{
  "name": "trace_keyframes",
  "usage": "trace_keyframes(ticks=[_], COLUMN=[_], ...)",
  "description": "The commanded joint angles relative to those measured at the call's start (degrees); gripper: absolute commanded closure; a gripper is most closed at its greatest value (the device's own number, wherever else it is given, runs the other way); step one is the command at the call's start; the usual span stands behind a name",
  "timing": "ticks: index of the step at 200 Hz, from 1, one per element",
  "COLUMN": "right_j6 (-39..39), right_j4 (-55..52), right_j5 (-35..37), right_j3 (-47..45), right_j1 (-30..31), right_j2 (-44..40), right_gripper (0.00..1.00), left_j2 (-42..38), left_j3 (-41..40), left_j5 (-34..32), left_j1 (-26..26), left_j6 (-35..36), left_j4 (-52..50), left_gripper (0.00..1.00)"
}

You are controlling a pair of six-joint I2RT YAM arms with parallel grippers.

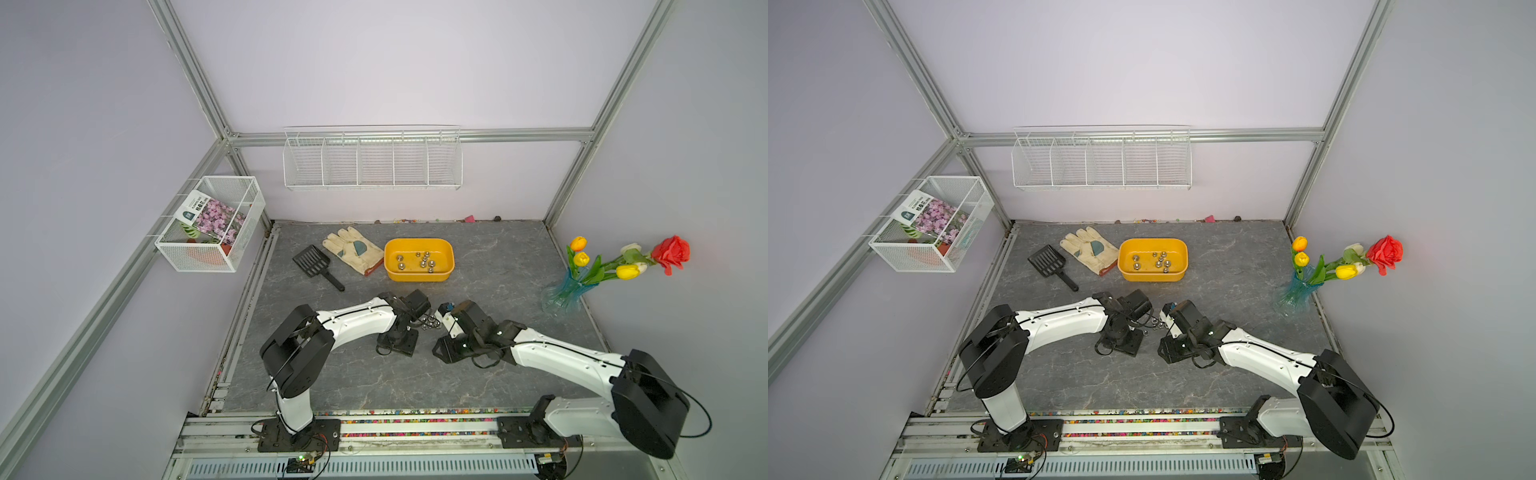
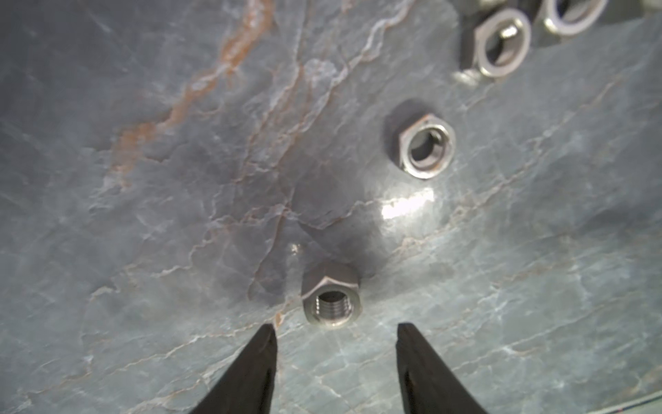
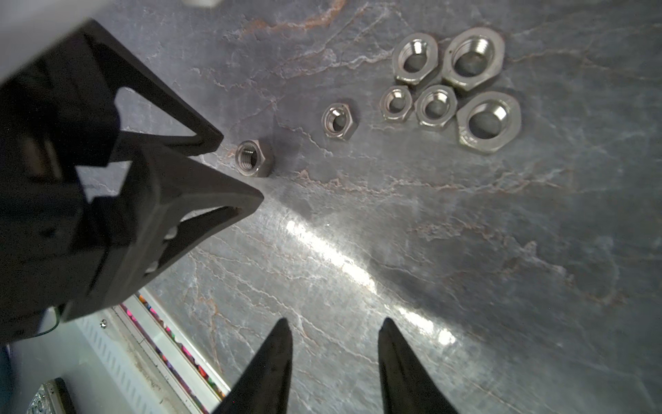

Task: Put the nuts on the desktop into the storage box
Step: Pick up the nut from the center of the board.

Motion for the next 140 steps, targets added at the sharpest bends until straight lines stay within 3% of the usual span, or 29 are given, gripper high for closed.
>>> trace_keyframes(ticks=[1,93,140], right_j6=[0.70,0.77,0.82], right_j4=[1.09,1.33,1.20], right_j5=[1.03,1.13,1.19], right_j3=[-1.34,-1.44,-1.43], right_j1=[0.38,0.36,0.40], right_j2=[0.77,1.13,1.04], right_gripper=[0.57,0.57,0.57], left_j2=[1.19,4.03,4.67], left_j3=[-0.31,-1.07,-1.19], left_j5=[-1.78,-2.90,-3.26], left_j1=[-0.05,-0.05,-0.05], left_j6=[-1.14,-2.00,-2.01], left_j4=[1.11,3.43,3.51], left_gripper=[0.43,0.49,0.62])
